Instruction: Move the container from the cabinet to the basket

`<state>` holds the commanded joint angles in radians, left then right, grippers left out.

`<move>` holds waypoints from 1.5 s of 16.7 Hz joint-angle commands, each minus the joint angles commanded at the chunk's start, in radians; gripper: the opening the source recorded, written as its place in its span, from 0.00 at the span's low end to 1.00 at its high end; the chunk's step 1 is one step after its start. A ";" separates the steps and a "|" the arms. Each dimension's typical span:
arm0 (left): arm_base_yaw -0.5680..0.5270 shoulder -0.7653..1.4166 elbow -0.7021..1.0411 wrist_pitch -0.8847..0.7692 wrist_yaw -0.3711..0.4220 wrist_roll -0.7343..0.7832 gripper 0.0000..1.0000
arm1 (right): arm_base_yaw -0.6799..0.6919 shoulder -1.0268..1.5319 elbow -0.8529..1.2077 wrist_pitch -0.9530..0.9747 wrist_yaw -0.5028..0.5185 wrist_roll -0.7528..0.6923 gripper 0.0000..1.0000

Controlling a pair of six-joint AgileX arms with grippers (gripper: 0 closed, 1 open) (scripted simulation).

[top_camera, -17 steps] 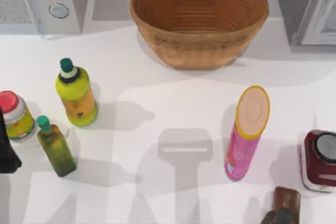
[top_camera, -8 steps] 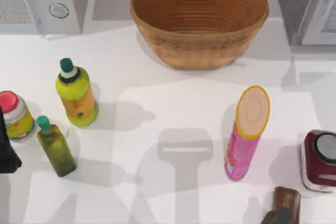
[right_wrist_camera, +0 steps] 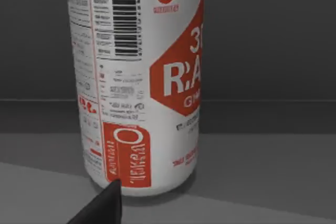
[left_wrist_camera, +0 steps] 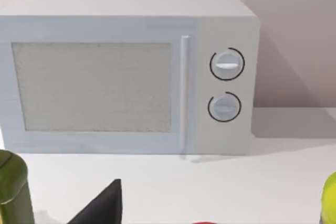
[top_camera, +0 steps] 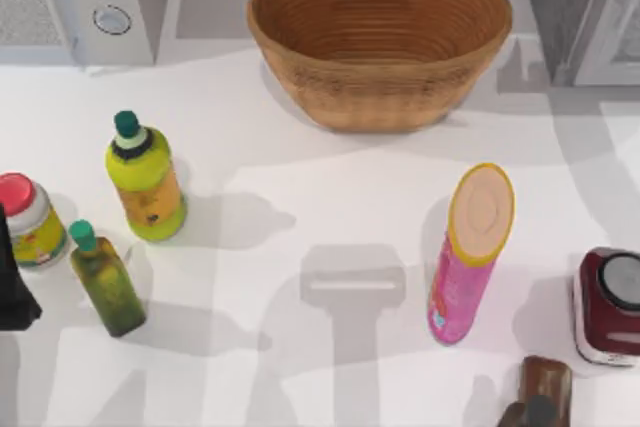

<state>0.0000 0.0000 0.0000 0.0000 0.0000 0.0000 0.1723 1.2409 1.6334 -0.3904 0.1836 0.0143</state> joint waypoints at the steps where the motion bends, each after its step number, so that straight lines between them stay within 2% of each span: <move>1: 0.000 0.000 0.000 0.000 0.000 0.000 1.00 | 0.005 0.032 0.041 -0.010 0.005 0.001 1.00; 4: 0.000 0.000 0.000 0.000 0.000 0.000 1.00 | 0.012 0.085 0.106 -0.027 0.013 0.001 1.00; 10: 0.000 0.000 0.000 0.000 0.000 0.000 1.00 | 0.011 0.085 0.108 -0.023 0.014 0.001 1.00; 18: 0.000 0.000 0.000 0.000 0.000 0.000 1.00 | 0.133 0.214 0.185 0.031 0.145 0.000 1.00; 25: 0.000 0.000 0.000 0.000 0.000 0.000 1.00 | 0.116 0.274 0.247 0.030 0.128 0.001 1.00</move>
<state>0.0000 0.0000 0.0000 0.0000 0.0000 0.0000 0.2883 1.5149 1.8806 -0.3607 0.3119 0.0148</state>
